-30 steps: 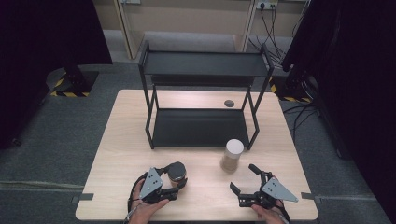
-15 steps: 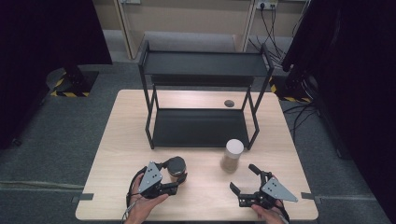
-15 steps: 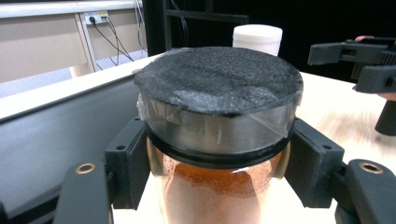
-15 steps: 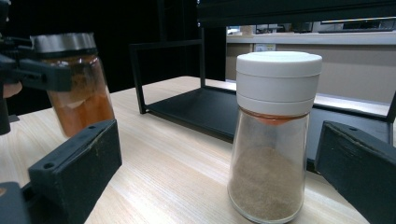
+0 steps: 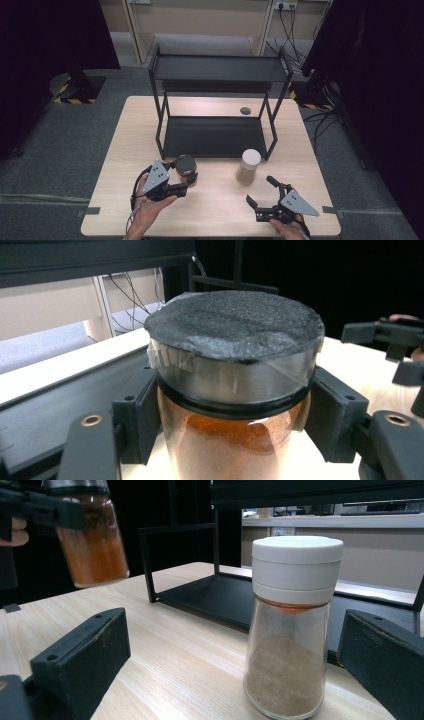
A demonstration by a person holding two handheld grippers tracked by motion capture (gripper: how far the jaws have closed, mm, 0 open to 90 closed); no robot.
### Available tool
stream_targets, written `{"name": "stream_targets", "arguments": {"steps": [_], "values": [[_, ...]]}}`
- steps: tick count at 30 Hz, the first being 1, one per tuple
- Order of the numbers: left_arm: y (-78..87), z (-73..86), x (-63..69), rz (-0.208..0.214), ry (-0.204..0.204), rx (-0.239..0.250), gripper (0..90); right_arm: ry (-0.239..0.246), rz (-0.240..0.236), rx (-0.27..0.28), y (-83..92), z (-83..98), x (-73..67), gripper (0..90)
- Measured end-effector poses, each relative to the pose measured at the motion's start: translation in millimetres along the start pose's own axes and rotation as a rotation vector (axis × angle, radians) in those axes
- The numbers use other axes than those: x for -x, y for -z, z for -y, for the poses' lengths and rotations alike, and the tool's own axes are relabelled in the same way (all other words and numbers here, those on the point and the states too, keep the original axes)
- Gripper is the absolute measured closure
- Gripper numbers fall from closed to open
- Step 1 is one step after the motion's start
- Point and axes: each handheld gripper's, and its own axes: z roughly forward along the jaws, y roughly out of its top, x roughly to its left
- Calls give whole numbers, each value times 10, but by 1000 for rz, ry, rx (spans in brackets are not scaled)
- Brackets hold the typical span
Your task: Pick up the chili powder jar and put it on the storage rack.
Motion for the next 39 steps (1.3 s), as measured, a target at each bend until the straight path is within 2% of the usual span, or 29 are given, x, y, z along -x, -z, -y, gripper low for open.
{"name": "stream_targets", "arguments": {"steps": [8,11,23,27,35,39], "values": [[-55,-210,-65,3,-24,-8,316,-3,0,-2,-3,0,-3,9],[-95,-304,-117,17,-11,-1,316,-5,1,-3,-2,-1,0,9],[-184,-639,-203,28,-21,8,317,-6,-1,-4,-4,0,-3,10],[-216,-765,-225,21,-32,7,317,-9,2,-4,-2,-1,-1,9],[-257,-958,-297,20,-20,6,317,-10,2,-4,-1,0,0,9],[-283,-1053,-321,12,-27,-3,317,-9,0,-3,-2,0,-1,10]]}}
